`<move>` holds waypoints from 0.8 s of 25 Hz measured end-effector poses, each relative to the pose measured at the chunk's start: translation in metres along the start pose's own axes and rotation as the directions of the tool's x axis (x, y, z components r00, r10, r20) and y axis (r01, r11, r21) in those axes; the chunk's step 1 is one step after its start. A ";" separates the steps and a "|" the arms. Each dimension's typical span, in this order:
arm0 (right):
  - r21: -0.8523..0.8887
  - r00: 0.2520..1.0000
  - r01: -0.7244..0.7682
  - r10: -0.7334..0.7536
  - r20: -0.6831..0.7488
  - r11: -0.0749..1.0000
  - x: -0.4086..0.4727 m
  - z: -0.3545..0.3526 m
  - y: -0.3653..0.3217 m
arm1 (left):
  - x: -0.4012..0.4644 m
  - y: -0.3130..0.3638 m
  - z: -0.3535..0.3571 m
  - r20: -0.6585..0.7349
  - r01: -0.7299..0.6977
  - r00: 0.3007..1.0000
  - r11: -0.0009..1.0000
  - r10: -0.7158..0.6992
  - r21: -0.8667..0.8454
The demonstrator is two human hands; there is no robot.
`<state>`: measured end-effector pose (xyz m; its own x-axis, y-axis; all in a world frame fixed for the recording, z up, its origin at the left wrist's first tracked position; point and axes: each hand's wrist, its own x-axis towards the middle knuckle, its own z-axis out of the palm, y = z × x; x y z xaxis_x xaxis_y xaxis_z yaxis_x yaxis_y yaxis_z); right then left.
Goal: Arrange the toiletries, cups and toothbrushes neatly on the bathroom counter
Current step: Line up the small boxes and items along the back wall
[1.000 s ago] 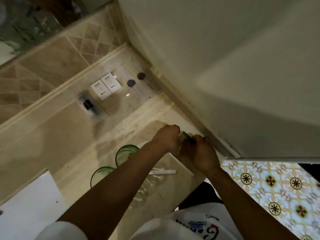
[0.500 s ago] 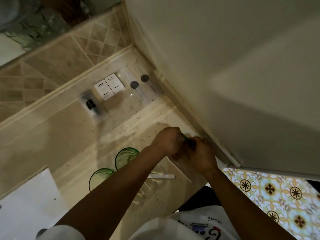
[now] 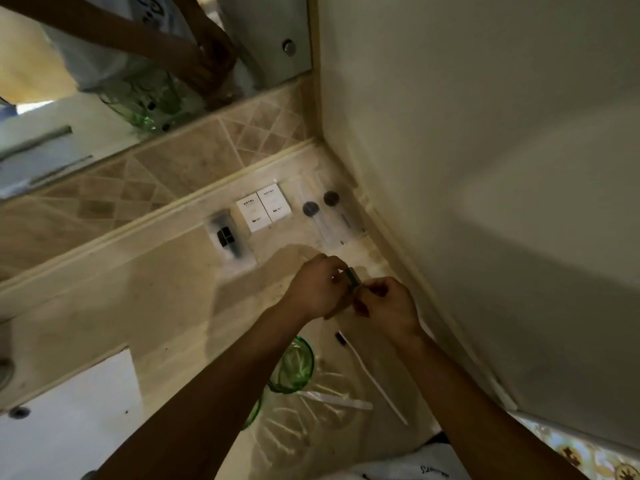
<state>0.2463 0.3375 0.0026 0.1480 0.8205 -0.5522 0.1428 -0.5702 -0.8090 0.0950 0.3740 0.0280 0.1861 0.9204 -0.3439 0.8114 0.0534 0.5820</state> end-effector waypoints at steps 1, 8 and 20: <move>0.021 1.000 0.009 -0.009 0.024 1.000 0.005 0.008 -0.009 | 0.000 -0.007 -0.010 -0.039 0.023 0.999 0.999 -0.024 -0.028; 0.240 0.992 -0.013 -0.017 0.123 0.971 0.048 0.067 -0.071 | 0.004 -0.067 -0.058 -0.316 0.289 0.845 0.867 -0.430 -0.406; -0.060 0.975 0.145 -0.132 0.179 0.988 0.132 0.144 -0.098 | 0.049 -0.126 -0.086 -0.362 0.246 0.721 0.707 -0.591 -0.663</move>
<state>0.1111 0.5075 -0.0194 -0.0493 0.8825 -0.4678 0.2216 -0.4470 -0.8667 -0.0458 0.4451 0.0009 -0.5460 0.7723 -0.3249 0.2516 0.5210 0.8156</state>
